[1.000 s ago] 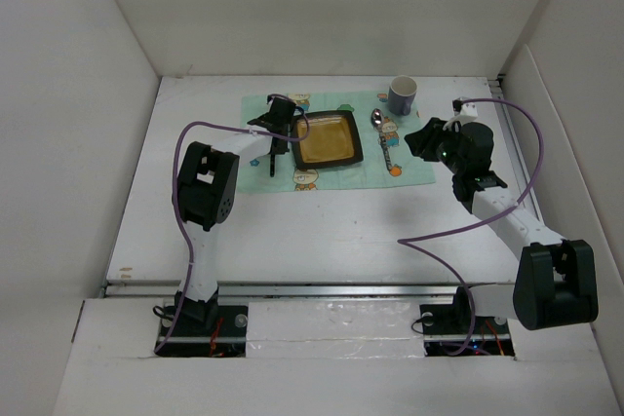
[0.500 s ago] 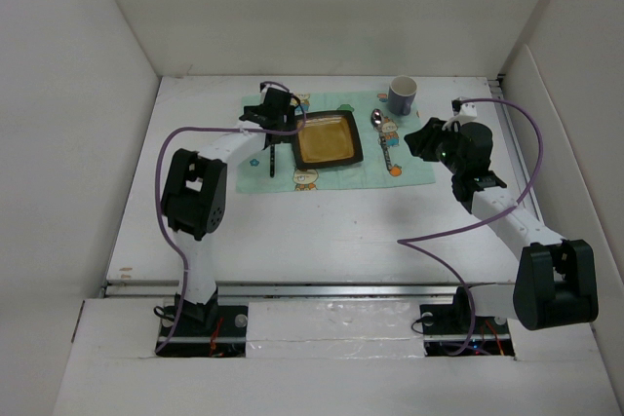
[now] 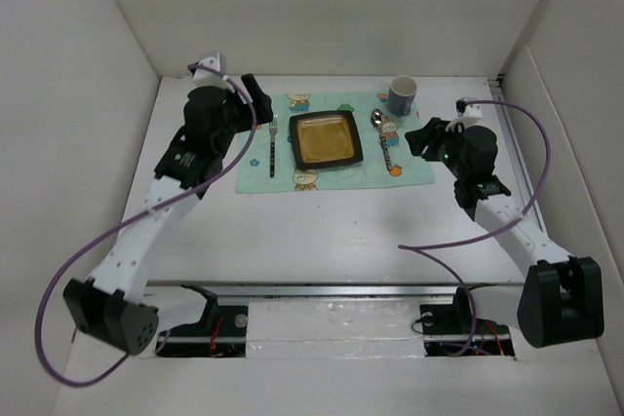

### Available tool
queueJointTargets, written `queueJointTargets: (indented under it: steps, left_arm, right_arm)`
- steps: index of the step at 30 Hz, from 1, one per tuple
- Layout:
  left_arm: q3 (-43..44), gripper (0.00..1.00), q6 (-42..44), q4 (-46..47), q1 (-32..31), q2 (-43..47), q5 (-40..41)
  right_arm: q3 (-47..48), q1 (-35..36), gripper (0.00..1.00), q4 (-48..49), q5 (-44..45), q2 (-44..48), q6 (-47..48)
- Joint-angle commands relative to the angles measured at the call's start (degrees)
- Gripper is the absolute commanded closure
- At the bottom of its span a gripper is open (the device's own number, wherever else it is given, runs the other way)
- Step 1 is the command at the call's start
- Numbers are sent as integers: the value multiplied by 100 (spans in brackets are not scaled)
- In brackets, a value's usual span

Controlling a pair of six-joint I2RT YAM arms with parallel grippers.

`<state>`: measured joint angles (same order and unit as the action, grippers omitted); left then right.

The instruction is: Set the dinner table for one person

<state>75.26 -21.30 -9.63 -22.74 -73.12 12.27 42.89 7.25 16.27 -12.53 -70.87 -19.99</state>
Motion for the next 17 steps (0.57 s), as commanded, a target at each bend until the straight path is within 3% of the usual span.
queueJointTargets:
  steps: [1, 6, 10, 14, 17]
  left_arm:
    - [-738, 14, -401, 286, 42, 1233, -577]
    - [-1663, 7, -419, 94, 42, 2941, -393]
    - [-2576, 3, -375, -65, 42, 4198, -41]
    - [-2868, 3, -463, 30, 42, 4543, 135]
    - [-2763, 2, -384, 75, 42, 4377, -109]
  right_arm:
    - [-149, 145, 44, 578, 356, 721, 135]
    - [-624, 146, 42, 799, 935, 1899, 4]
    - [-730, 146, 41, 237, 1735, 3366, -66]
    - [-625, 146, 39, -237, 2228, 4492, -146]
    - [-511, 146, 37, -414, 2195, 4574, -120]
